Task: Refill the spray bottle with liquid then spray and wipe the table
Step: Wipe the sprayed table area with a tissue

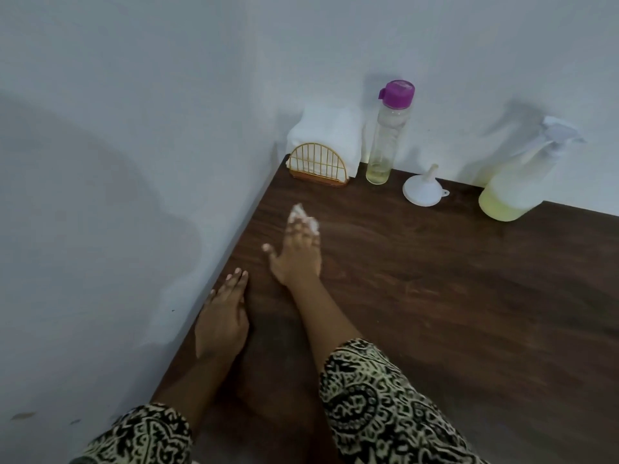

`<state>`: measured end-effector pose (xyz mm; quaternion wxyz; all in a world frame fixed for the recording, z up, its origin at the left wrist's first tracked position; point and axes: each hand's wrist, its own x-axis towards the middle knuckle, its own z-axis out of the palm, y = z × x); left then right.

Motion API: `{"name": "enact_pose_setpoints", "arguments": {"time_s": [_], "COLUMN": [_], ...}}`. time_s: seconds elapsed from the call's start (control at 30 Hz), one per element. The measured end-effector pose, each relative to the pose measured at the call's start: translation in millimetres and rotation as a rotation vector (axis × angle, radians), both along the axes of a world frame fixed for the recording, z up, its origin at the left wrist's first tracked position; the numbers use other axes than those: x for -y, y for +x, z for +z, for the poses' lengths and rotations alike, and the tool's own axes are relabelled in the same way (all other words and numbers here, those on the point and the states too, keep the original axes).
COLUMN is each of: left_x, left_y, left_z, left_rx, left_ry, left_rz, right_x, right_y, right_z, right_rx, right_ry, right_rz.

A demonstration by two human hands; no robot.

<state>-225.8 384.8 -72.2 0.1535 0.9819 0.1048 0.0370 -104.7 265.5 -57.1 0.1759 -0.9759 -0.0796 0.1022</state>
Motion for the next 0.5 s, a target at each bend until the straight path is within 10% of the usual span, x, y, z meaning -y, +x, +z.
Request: {"name": "enact_pose_setpoints", "arguments": {"time_s": [0.1,0.33,0.5], "left_x": [2.9,2.8,-2.2], "left_y": [-0.1,-0.2,-3.3], "left_z": [1.2,1.9,0.2], "left_rx": [-0.001,-0.010,0.062], "left_ry": [-0.012,-0.072,-0.203], "left_rz": [0.073,0.205,0.272], "right_x": [-13.3,33.4,-28.8], "right_y": [-4.2,-34.5,-74.4], "right_z": [-4.6,-8.6,-8.8], "right_rx": [0.031,0.002,0.045], "right_ry": [-0.012,-0.024,0.093], "right_rz": [0.232,-0.239,0.095]}}
